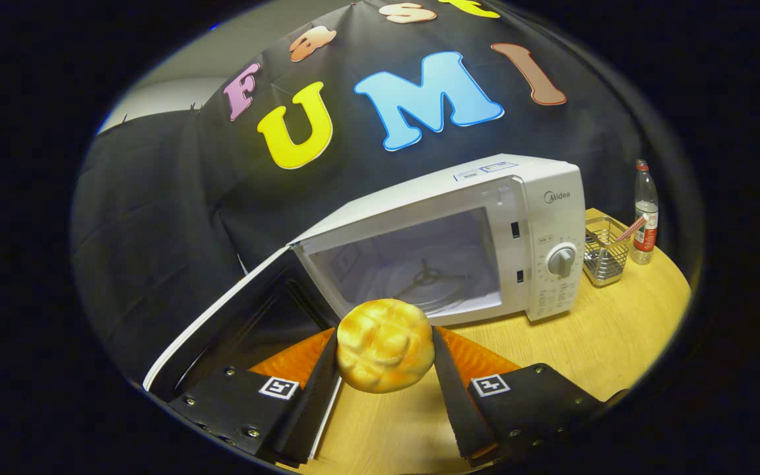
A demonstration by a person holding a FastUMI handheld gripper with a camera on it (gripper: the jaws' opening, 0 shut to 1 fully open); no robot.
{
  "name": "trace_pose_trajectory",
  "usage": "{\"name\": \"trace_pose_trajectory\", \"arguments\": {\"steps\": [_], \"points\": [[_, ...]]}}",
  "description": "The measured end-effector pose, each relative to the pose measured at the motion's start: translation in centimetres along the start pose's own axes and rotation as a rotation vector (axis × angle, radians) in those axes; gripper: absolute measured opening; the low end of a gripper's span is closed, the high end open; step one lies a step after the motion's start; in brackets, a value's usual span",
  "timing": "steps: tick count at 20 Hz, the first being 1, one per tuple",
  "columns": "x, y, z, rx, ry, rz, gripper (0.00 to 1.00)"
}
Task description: Open the microwave, put the food inside, and close the microwave door.
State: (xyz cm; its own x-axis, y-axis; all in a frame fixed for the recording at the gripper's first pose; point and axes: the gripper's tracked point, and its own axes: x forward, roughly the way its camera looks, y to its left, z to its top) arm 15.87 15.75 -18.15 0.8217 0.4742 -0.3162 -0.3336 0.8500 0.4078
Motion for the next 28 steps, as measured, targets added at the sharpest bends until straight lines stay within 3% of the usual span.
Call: {"name": "trace_pose_trajectory", "arguments": {"steps": [13, 20, 28], "points": [[9.2, -1.8, 2.9, 0.144, -0.194, 0.012, 0.8], [14.2, -4.5, 1.7, 0.244, -0.183, -0.058, 0.83], [17.6, -5.7, -0.2, 0.261, -0.156, -0.123, 0.85]]}}
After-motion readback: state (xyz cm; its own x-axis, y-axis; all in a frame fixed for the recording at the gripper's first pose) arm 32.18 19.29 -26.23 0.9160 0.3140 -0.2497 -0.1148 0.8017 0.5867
